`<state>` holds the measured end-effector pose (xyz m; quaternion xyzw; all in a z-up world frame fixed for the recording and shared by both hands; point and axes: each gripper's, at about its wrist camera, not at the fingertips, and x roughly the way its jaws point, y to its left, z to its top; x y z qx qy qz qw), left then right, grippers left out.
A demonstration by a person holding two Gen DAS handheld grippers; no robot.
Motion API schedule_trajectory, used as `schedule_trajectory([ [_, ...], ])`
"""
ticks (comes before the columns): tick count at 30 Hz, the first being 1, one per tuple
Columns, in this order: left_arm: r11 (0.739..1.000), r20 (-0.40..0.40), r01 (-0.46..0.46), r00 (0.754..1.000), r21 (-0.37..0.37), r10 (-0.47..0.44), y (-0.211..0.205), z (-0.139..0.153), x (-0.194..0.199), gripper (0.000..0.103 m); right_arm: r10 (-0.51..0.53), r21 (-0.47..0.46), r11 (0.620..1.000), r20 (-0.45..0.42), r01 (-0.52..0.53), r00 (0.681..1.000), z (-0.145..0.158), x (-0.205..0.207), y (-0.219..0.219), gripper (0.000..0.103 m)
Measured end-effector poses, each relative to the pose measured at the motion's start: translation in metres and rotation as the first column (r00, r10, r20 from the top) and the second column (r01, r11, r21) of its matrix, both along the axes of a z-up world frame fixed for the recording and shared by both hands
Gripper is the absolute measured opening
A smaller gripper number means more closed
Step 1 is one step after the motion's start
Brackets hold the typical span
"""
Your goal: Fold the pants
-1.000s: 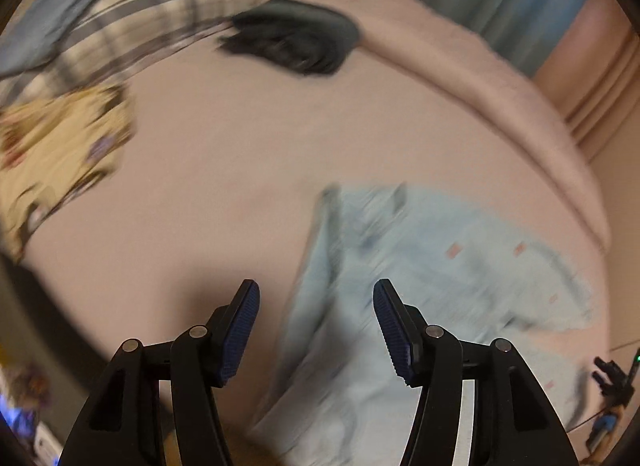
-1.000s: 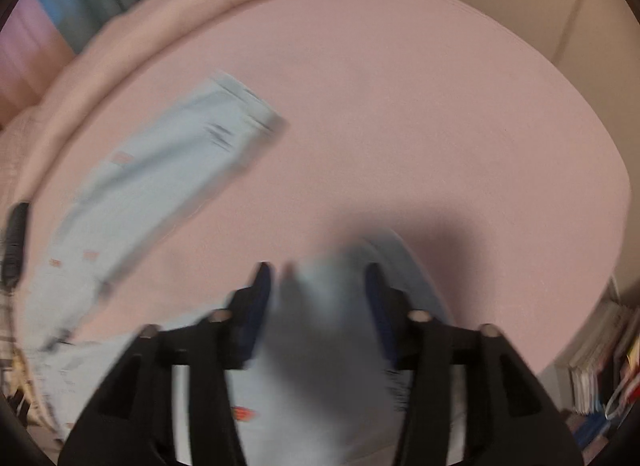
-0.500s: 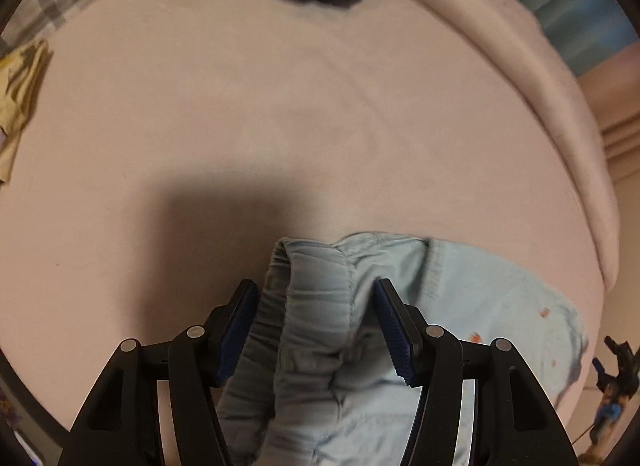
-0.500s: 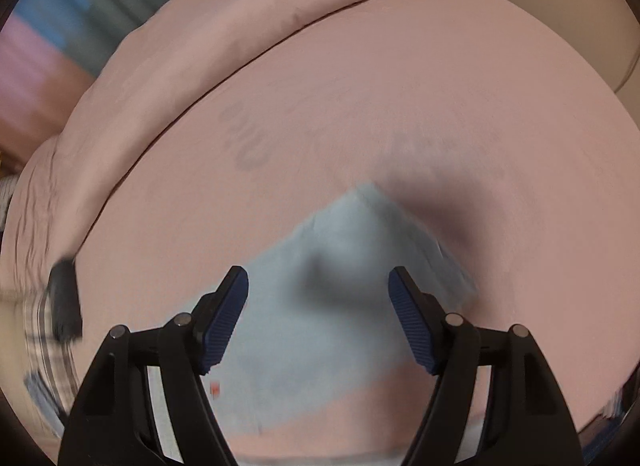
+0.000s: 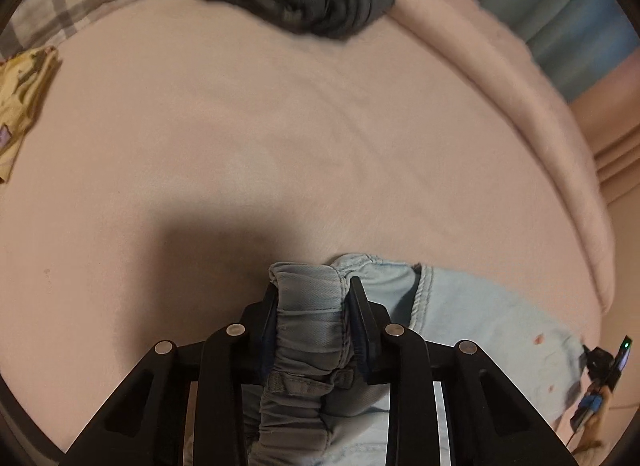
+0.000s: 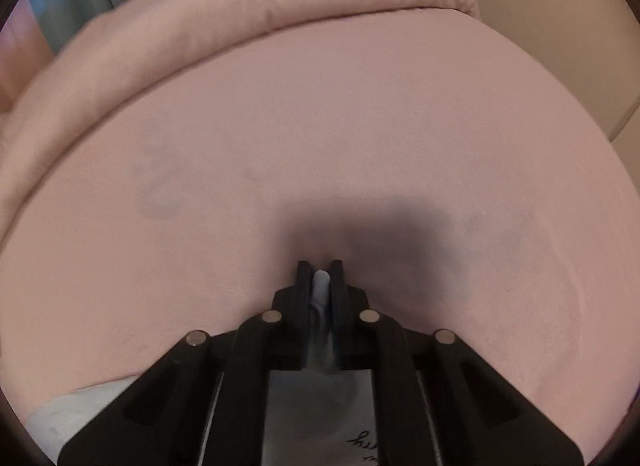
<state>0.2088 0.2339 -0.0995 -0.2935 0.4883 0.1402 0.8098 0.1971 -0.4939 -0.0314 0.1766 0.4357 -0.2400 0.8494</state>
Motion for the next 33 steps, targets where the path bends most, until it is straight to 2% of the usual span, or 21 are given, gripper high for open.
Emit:
schedule_trajectory([
  [2, 1.0, 0.08, 0.011, 0.997, 0.028, -0.013, -0.003, 0.026, -0.014, 0.029, 0.036, 0.044, 0.998, 0.119, -0.041, 0.992, 0.029, -0.012, 0.001, 0.008],
  [5, 0.999, 0.196, 0.016, 0.98, 0.032, -0.022, -0.007, 0.064, -0.045, 0.029, 0.081, 0.106, 0.988, 0.281, -0.115, 0.956, 0.079, -0.05, 0.001, 0.008],
  [8, 0.998, 0.276, 0.012, 0.961, 0.054, -0.027, -0.01, 0.09, -0.092, 0.029, 0.115, 0.096, 0.982, 0.381, -0.163, 0.917, 0.114, -0.102, -0.001, 0.009],
  [10, 0.999, 0.29, 0.033, 0.956, 0.031, -0.04, -0.006, 0.091, -0.119, 0.029, 0.131, 0.076, 0.981, 0.417, -0.178, 0.899, 0.123, -0.137, -0.002, 0.009],
  [12, 0.998, 0.254, 0.062, 0.966, -0.004, -0.058, -0.008, 0.078, -0.145, 0.029, 0.124, 0.1, 0.979, 0.406, -0.179, 0.906, 0.114, -0.182, -0.009, 0.009],
  [17, 0.992, 0.141, 0.119, 0.984, -0.047, -0.111, -0.018, 0.038, -0.18, 0.029, 0.032, 0.203, 0.975, 0.262, -0.088, 0.964, 0.033, -0.248, -0.029, 0.009],
  [21, 0.989, 0.109, 0.13, 0.987, -0.073, -0.121, -0.022, 0.031, -0.193, 0.03, -0.052, 0.321, 0.947, 0.182, -0.01, 0.982, -0.021, -0.282, -0.036, 0.009],
  [23, 0.988, 0.123, 0.129, 0.985, -0.081, -0.118, -0.023, 0.038, -0.197, 0.03, -0.074, 0.347, 0.938, 0.208, -0.002, 0.975, -0.021, -0.293, -0.035, 0.009],
  [26, 0.988, 0.165, 0.14, 0.978, -0.059, -0.129, -0.024, 0.053, -0.205, 0.03, -0.046, 0.284, 0.958, 0.28, -0.036, 0.959, 0.008, -0.309, -0.022, 0.009],
  [28, 0.987, 0.16, 0.157, 0.976, -0.036, -0.15, -0.027, 0.054, -0.209, 0.03, -0.046, 0.259, 0.965, 0.293, -0.033, 0.955, 0.017, -0.316, -0.02, 0.009],
  [30, 0.983, 0.112, 0.183, 0.977, -0.013, -0.18, -0.03, 0.043, -0.212, 0.031, -0.059, 0.253, 0.967, 0.265, -0.011, 0.962, 0.014, -0.326, -0.017, 0.009],
  [33, 0.976, 0.016, 0.22, 0.975, 0.005, -0.22, -0.035, 0.025, -0.216, 0.031, -0.075, 0.247, 0.969, 0.177, 0.03, 0.981, -0.013, -0.326, -0.022, 0.009],
])
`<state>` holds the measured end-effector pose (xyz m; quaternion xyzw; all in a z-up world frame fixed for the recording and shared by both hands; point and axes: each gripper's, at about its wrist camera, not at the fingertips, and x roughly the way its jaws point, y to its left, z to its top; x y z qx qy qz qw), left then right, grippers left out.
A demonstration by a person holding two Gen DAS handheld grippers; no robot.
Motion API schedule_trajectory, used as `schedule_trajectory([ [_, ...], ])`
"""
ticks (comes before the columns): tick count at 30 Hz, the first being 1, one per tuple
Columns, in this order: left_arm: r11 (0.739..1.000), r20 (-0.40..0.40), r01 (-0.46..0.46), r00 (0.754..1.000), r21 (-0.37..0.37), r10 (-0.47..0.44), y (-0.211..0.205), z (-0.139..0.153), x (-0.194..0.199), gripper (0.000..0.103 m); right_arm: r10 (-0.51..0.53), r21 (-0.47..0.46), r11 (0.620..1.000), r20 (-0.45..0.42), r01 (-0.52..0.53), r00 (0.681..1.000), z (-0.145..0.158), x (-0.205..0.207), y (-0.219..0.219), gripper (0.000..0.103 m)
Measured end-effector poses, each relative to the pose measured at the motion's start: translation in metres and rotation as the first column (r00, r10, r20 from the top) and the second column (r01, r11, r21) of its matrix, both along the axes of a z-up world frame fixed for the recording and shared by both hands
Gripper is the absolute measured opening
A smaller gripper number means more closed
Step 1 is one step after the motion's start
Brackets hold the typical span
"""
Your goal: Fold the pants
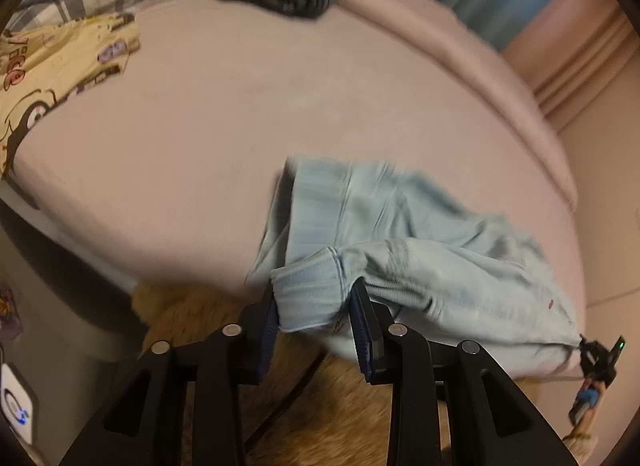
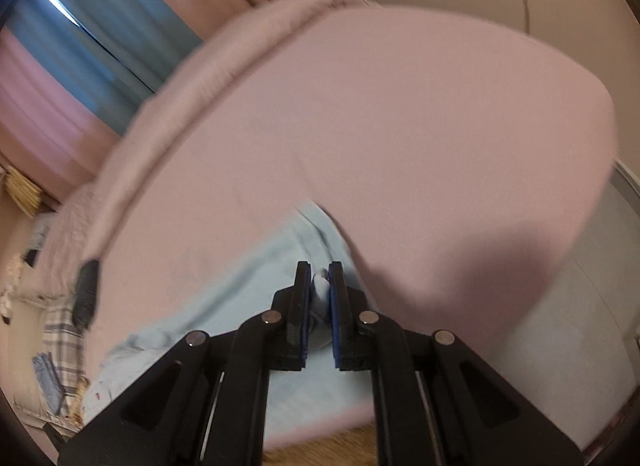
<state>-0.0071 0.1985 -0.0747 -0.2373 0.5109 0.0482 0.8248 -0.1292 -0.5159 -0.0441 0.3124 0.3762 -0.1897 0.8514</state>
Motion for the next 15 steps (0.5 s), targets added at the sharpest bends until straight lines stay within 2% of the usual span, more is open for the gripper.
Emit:
schedule_trajectory([
  [2, 1.0, -0.02, 0.014, 1.0, -0.018, -0.014, 0.002, -0.001, -0.005, 0.034, -0.005, 0.006, 1.0, -0.029, 0.005, 1.0, -0.015, -0.006, -0.006, 0.013],
  [4, 1.0, -0.033, 0.002, 0.999, -0.03, -0.003, 0.007, 0.007, -0.003, 0.042, -0.018, 0.021, 1.0, -0.016, 0.019, 1.0, -0.015, -0.006, -0.01, 0.015],
  [6, 1.0, -0.029, -0.013, 1.0, -0.017, 0.012, 0.01, 0.017, -0.004, 0.054, -0.023, 0.014, 1.0, -0.026, 0.024, 0.999, -0.007, -0.005, -0.01, 0.029],
  [7, 1.0, -0.02, -0.022, 1.0, -0.005, 0.022, 0.011, 0.024, -0.006, 0.055, -0.028, -0.005, 1.0, -0.029, 0.028, 0.999, -0.001, -0.004, -0.009, 0.044],
  [8, 0.999, 0.0, -0.034, 0.999, 0.011, 0.034, 0.013, 0.033, -0.007, 0.055, -0.036, -0.034, 0.999, -0.034, 0.035, 0.999, 0.006, -0.004, -0.008, 0.052],
  [10, 0.997, 0.024, -0.066, 0.998, 0.048, 0.065, 0.017, 0.045, -0.009, 0.058, -0.047, -0.091, 0.995, -0.037, 0.044, 0.998, 0.019, -0.004, -0.002, 0.053],
  [11, 0.994, 0.041, -0.092, 0.995, 0.065, 0.09, 0.02, 0.052, -0.012, 0.062, -0.045, -0.109, 0.993, -0.031, 0.041, 0.999, 0.026, -0.001, 0.0, 0.053],
  [12, 0.991, 0.058, -0.117, 0.992, 0.069, 0.113, 0.021, 0.057, -0.017, 0.065, -0.038, -0.114, 0.993, -0.022, 0.036, 0.999, 0.031, 0.003, 0.0, 0.054],
  [15, 0.982, 0.099, -0.173, 0.981, 0.069, 0.166, 0.023, 0.07, -0.017, 0.066, -0.01, -0.113, 0.994, -0.019, 0.008, 1.0, 0.034, 0.019, -0.002, 0.055],
])
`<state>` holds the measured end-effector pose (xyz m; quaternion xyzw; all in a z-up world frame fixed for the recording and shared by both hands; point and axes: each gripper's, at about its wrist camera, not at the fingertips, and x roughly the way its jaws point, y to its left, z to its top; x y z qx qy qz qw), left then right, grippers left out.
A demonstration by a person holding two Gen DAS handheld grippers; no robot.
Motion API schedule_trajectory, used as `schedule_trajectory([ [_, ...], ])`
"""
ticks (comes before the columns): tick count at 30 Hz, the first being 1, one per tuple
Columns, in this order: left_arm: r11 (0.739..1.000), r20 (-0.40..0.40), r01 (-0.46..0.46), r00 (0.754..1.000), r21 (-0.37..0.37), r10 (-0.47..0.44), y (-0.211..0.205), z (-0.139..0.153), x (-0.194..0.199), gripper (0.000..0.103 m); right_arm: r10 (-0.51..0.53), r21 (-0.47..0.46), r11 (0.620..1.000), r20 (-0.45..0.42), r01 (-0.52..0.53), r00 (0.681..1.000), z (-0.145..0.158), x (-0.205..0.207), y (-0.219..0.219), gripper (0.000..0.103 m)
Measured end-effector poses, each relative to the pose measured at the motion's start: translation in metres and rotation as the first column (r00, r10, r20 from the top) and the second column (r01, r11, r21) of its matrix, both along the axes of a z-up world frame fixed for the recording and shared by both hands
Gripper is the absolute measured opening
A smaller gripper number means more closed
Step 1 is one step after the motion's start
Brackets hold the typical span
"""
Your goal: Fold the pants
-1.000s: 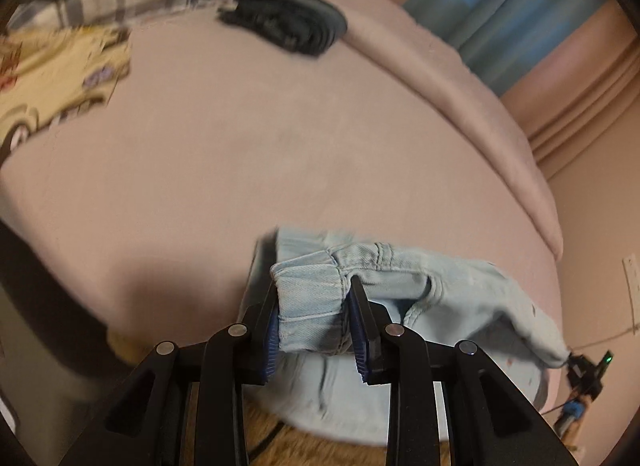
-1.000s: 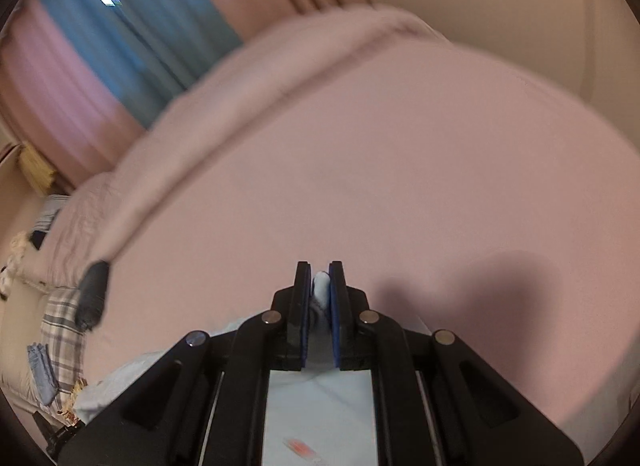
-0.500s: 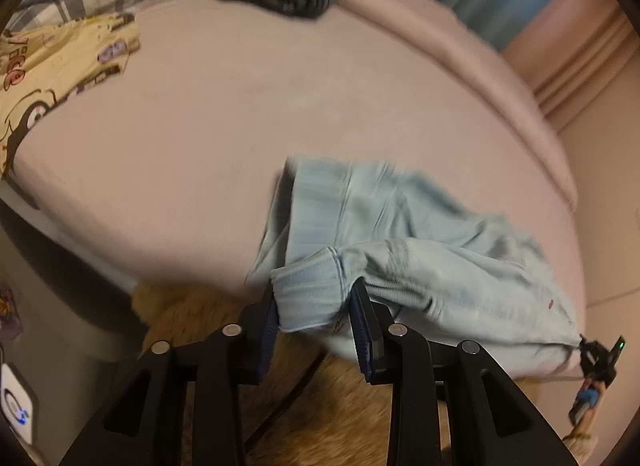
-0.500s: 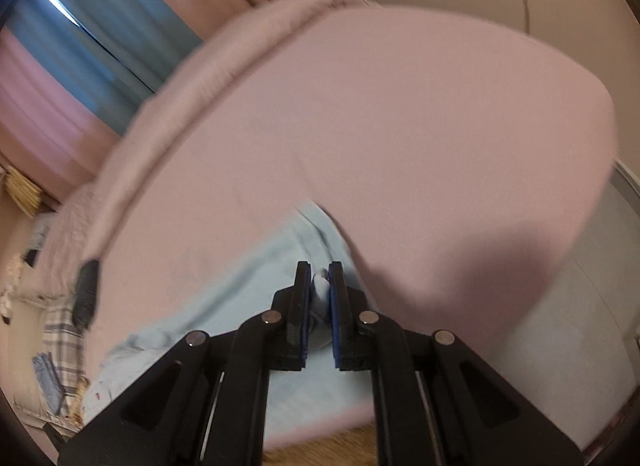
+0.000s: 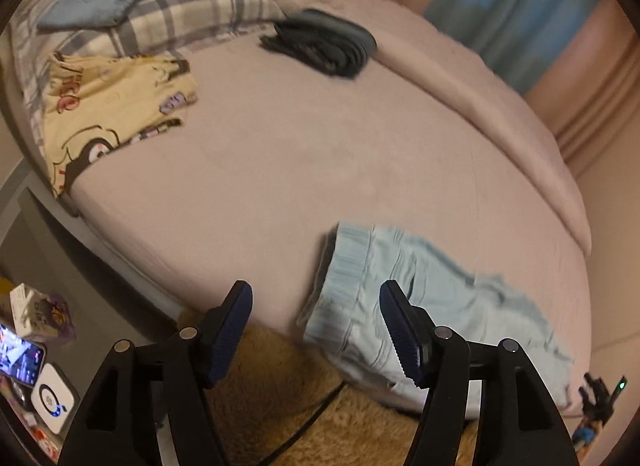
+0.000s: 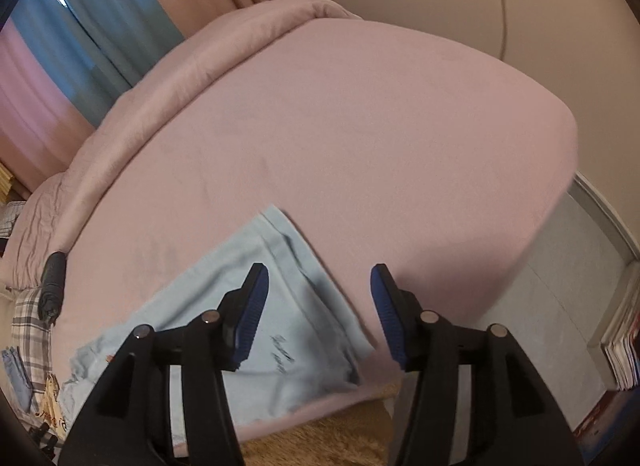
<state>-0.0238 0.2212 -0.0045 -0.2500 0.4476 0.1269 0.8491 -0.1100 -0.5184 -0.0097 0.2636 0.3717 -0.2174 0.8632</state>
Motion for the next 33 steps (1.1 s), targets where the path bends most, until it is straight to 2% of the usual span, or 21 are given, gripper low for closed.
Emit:
schedule_trajectory([
  [1, 1.0, 0.008, 0.007, 1.0, 0.005, -0.007, -0.005, 0.001, 0.002, 0.066, 0.014, 0.001, 1.0, -0.007, -0.014, 1.0, -0.002, 0.005, -0.002, 0.055],
  [5, 0.99, 0.063, 0.139, 0.988, 0.032, -0.141, -0.045, -0.001, 0.022, 0.066, 0.109, 0.026, 0.994, -0.03, -0.108, 0.994, -0.017, 0.045, 0.005, 0.054],
  [7, 0.978, 0.074, 0.208, 0.975, 0.024, -0.209, -0.07, -0.011, 0.034, 0.066, 0.129, 0.002, 0.992, -0.093, -0.129, 0.987, -0.033, 0.067, 0.01, 0.053],
  [9, 0.964, 0.051, 0.265, 0.963, 0.003, -0.264, -0.091, -0.026, 0.045, 0.066, 0.095, -0.092, 0.99, -0.158, -0.11, 0.983, -0.045, 0.079, 0.016, 0.034],
  [10, 0.958, 0.035, 0.286, 0.958, -0.01, -0.285, -0.1, -0.034, 0.049, 0.066, 0.072, -0.165, 0.981, -0.182, -0.103, 0.981, -0.046, 0.081, 0.02, 0.006],
  [12, 0.944, -0.004, 0.329, 0.944, -0.029, -0.329, -0.117, -0.051, 0.056, 0.063, 0.071, -0.186, 0.977, -0.159, -0.1, 0.985, -0.039, 0.081, 0.023, 0.006],
  [14, 0.934, -0.052, 0.356, 0.933, 0.021, -0.355, -0.133, -0.065, 0.062, 0.063, 0.039, -0.197, 0.979, -0.084, -0.055, 0.996, -0.022, 0.076, 0.02, 0.006],
  [16, 0.935, -0.081, 0.347, 0.936, 0.07, -0.342, -0.14, -0.072, 0.066, 0.063, 0.035, -0.225, 0.974, -0.029, -0.04, 0.999, -0.005, 0.08, 0.019, 0.006],
  [18, 0.937, -0.094, 0.339, 0.939, 0.079, -0.331, -0.143, -0.08, 0.071, 0.063, 0.026, -0.257, 0.966, -0.037, -0.035, 0.999, 0.001, 0.089, 0.016, 0.006],
  [20, 0.944, -0.109, 0.322, 0.943, 0.069, -0.314, -0.14, -0.09, 0.074, 0.063, -0.002, -0.283, 0.959, -0.081, -0.021, 0.997, -0.008, 0.106, 0.012, 0.003],
  [22, 0.943, -0.101, 0.324, 0.944, 0.081, -0.315, -0.141, -0.094, 0.075, 0.063, -0.018, -0.308, 0.951, -0.147, -0.028, 0.989, -0.028, 0.118, 0.004, 0.005],
  [23, 0.939, -0.1, 0.331, 0.942, 0.097, -0.321, -0.143, -0.094, 0.074, 0.063, 0.004, -0.269, 0.962, -0.175, -0.051, 0.985, -0.041, 0.121, -0.003, 0.005],
  [25, 0.934, -0.098, 0.34, 0.939, 0.111, -0.331, -0.147, -0.093, 0.073, 0.063, 0.008, -0.249, 0.967, -0.148, -0.045, 0.989, -0.05, 0.112, -0.006, 0.007],
  [28, 0.932, -0.103, 0.347, 0.936, 0.106, -0.337, -0.154, -0.092, 0.075, 0.063, 0.013, -0.208, 0.978, -0.095, -0.032, 0.995, -0.031, 0.097, -0.005, 0.013],
  [30, 0.936, -0.103, 0.342, 0.937, 0.085, -0.333, -0.15, -0.091, 0.08, 0.063, 0.019, -0.17, 0.985, -0.074, -0.032, 0.997, -0.018, 0.077, -0.002, 0.031],
  [31, 0.938, -0.101, 0.339, 0.938, 0.077, -0.331, -0.149, -0.091, 0.08, 0.063, 0.029, -0.165, 0.986, -0.058, -0.038, 0.998, -0.01, 0.07, 0.003, 0.046],
  [32, 0.938, -0.1, 0.338, 0.939, 0.076, -0.33, -0.147, -0.09, 0.08, 0.063, 0.034, -0.173, 0.984, -0.041, -0.041, 0.999, -0.001, 0.053, 0.01, 0.057],
  [33, 0.937, -0.099, 0.339, 0.938, 0.08, -0.331, -0.145, -0.09, 0.08, 0.063, 0.029, -0.185, 0.982, -0.036, -0.035, 0.999, 0.004, 0.043, 0.014, 0.06],
])
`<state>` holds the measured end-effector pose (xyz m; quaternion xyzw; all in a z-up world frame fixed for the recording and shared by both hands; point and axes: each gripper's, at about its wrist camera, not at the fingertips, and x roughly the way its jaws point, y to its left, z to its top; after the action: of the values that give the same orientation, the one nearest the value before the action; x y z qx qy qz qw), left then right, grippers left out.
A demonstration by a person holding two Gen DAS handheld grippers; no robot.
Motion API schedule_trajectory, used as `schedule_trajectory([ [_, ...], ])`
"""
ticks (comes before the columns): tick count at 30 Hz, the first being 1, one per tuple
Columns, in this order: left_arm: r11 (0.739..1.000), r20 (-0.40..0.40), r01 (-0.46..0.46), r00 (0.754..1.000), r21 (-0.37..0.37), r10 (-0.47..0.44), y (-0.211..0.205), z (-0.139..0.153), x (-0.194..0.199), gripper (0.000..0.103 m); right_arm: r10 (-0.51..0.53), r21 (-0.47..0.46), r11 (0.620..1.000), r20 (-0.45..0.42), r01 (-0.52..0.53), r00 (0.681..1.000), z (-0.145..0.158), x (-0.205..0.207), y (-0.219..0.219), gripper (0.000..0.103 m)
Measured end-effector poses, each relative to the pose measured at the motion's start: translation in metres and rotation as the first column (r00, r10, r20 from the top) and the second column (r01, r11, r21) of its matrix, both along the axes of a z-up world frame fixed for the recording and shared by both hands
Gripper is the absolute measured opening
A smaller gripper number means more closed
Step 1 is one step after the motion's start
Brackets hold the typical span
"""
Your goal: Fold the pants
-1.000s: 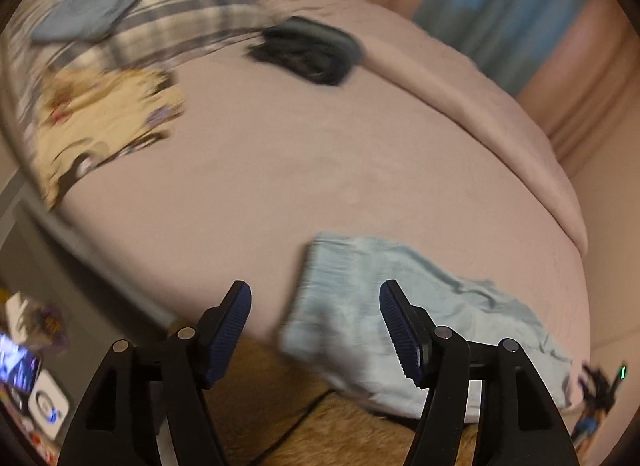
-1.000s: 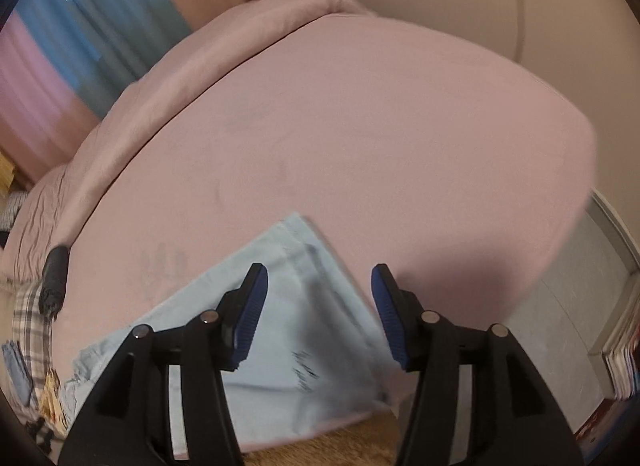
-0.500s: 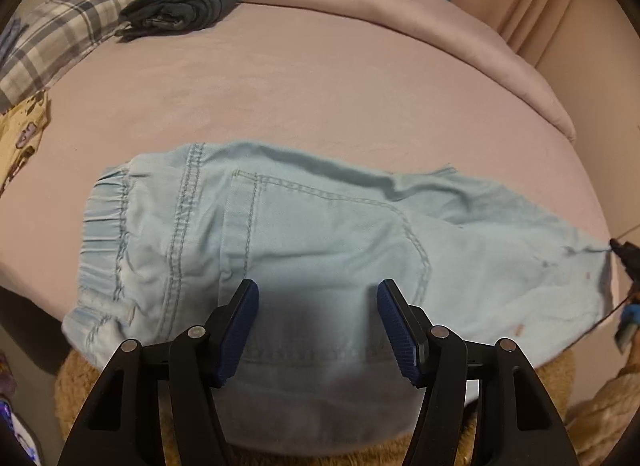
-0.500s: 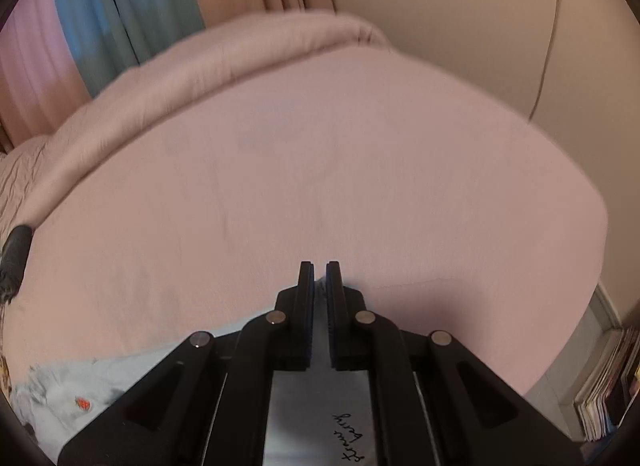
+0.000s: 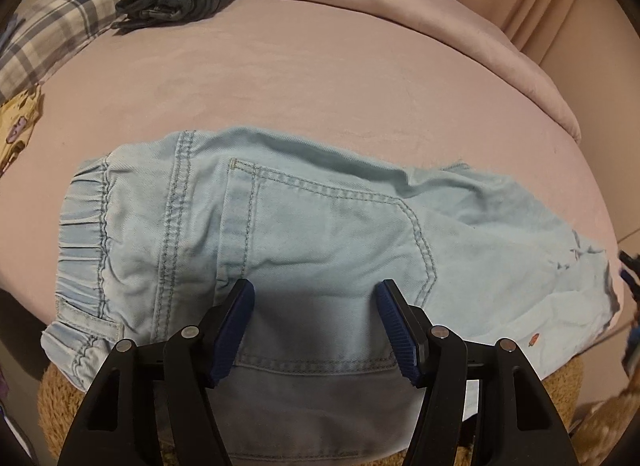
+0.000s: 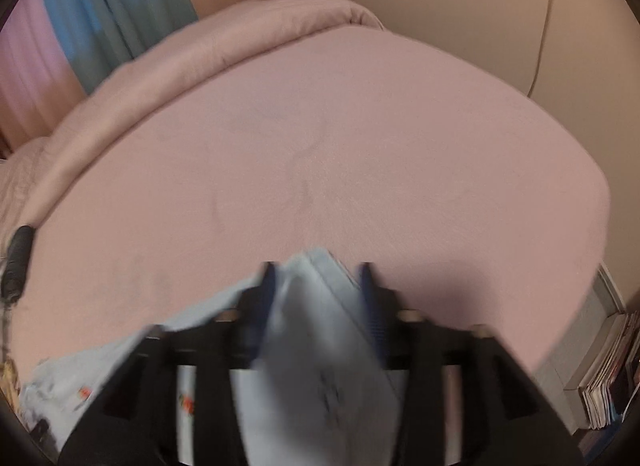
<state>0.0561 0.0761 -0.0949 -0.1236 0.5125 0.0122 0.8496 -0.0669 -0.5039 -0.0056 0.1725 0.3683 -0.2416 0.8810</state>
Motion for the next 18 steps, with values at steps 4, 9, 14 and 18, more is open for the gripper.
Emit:
schedule_trajectory([
  [4, 1.0, 0.01, -0.005, 1.0, 0.003, 0.005, 0.002, -0.001, 0.001, 0.063, -0.059, 0.046, 0.997, -0.004, 0.059, 0.998, -0.006, -0.045, 0.009, 0.063],
  [9, 1.0, 0.01, -0.001, 1.0, -0.007, 0.001, 0.002, -0.001, -0.002, 0.063, -0.106, 0.09, 0.99, -0.047, 0.11, 0.993, -0.046, -0.04, 0.013, 0.05],
  [14, 1.0, 0.011, 0.008, 1.0, 0.0, -0.008, 0.004, -0.001, -0.004, 0.063, -0.11, -0.01, 0.994, -0.027, 0.11, 0.994, -0.045, -0.038, 0.021, 0.005],
  [18, 1.0, 0.004, 0.0, 1.0, -0.029, 0.0, 0.009, 0.001, -0.003, 0.063, -0.107, -0.053, 0.992, 0.084, 0.111, 0.991, -0.013, -0.055, 0.031, 0.005],
])
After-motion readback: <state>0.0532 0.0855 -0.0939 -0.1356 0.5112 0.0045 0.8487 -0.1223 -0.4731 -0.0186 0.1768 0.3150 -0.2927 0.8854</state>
